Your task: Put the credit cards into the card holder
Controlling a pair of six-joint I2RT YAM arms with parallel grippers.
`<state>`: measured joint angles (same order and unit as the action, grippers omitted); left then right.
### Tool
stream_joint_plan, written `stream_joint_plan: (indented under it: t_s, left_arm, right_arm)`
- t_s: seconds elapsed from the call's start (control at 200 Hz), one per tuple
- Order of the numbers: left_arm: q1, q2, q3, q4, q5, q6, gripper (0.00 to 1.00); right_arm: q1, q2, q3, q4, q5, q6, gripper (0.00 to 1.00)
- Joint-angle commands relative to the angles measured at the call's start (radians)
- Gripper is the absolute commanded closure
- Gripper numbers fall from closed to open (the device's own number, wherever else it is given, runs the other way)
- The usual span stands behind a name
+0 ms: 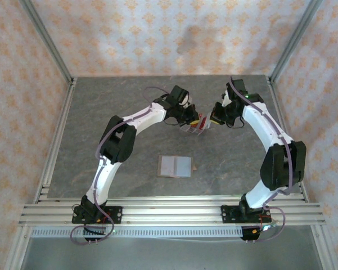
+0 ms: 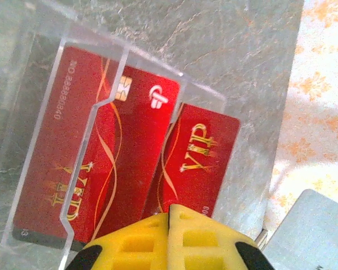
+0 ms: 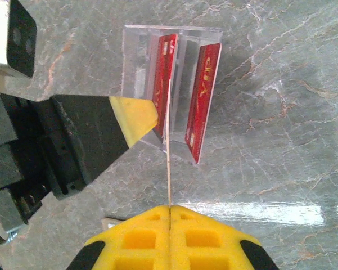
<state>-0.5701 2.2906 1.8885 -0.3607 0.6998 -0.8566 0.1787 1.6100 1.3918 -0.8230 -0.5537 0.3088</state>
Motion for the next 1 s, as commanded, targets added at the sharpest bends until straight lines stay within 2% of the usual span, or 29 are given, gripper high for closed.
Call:
stream_joint_plan:
  t_s: [0.0,0.12,0.22,0.475,0.651,0.871,0.996]
  left_arm:
    - [-0.005,-0.08,0.007,-0.042,0.027,0.05,0.97]
    - [-0.002,-0.133,-0.025,-0.058,0.023,0.073,0.95]
    - [0.005,-0.225,-0.103,-0.103,-0.028,0.137,0.92]
    - [0.026,-0.494,-0.405,-0.193,-0.187,0.25,0.81]
    - [0.017,-0.599,-0.599,-0.21,-0.25,0.278,0.77]
    - [-0.091,-0.596,-0.674,-0.267,-0.346,0.317,0.68]
    - [-0.196,-0.566,-0.647,-0.296,-0.448,0.343,0.67]
  right_arm:
    - [0.008,-0.042,0.0,0.008,-0.016,-0.017,1.0]
    - [0.027,-0.062,-0.009,0.017,-0.024,-0.021,1.0]
    - [0.043,-0.084,-0.033,0.034,-0.035,-0.019,1.0]
    - [0.113,-0.176,-0.179,0.139,-0.079,0.004,1.0]
    - [0.182,-0.246,-0.291,0.217,-0.089,0.027,1.0]
    - [0.202,-0.31,-0.438,0.304,-0.115,0.056,1.0]
    - [0.204,-0.328,-0.486,0.323,-0.103,0.057,1.0]
